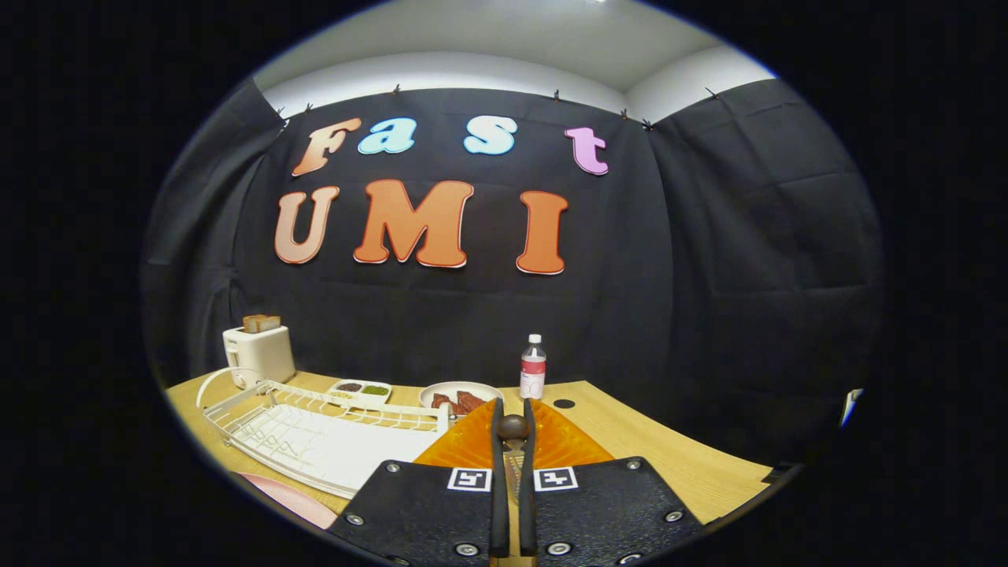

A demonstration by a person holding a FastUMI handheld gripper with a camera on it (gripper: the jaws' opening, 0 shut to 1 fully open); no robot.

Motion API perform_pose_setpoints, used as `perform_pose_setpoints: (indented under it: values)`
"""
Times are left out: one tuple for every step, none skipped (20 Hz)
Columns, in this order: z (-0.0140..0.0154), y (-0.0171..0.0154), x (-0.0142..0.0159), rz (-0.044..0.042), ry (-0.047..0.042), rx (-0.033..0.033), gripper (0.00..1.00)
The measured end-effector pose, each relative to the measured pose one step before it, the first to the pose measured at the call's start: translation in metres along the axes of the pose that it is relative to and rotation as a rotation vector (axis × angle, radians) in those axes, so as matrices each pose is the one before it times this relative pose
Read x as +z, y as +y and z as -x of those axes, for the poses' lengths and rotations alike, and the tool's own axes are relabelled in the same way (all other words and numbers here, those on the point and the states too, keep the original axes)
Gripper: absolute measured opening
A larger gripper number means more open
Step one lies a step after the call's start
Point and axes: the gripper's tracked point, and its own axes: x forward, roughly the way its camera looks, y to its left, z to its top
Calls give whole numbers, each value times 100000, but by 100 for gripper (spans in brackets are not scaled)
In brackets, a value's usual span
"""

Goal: Take the plate from the dish rack, then take the spoon from the basket and place it into the plate.

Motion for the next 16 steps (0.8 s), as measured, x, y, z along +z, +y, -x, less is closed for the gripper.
perform_pose_setpoints:
  values:
    - [786,732,385,95,-417,1547,5]
    - [727,757,271,13,-532,1430,5]
    - [672,819,198,65,-278,1690,5]
    - [752,905,143,-108,-75,1783,5]
    - [567,1046,101,-491,-26,1857,5]
    - [637,1053,-89,-675,472,1954,5]
    - [618,1161,-157,-529,435,2124,5]
    - [521,1082,-304,-251,489,1881,5]
    - [403,956,-349,-64,487,1561,5]
    - [421,920,-360,-555,466,1507,5]
    - [451,1158,-285,-816,624,1926,5]
    - [457,1126,-471,-852,769,1985,5]
    - [339,994,-547,-363,1030,1715,5]
    - [320,921,-555,-81,849,1517,5]
    - [140,869,-513,-328,880,1499,5]
    - [143,779,-568,-587,882,1327,5]
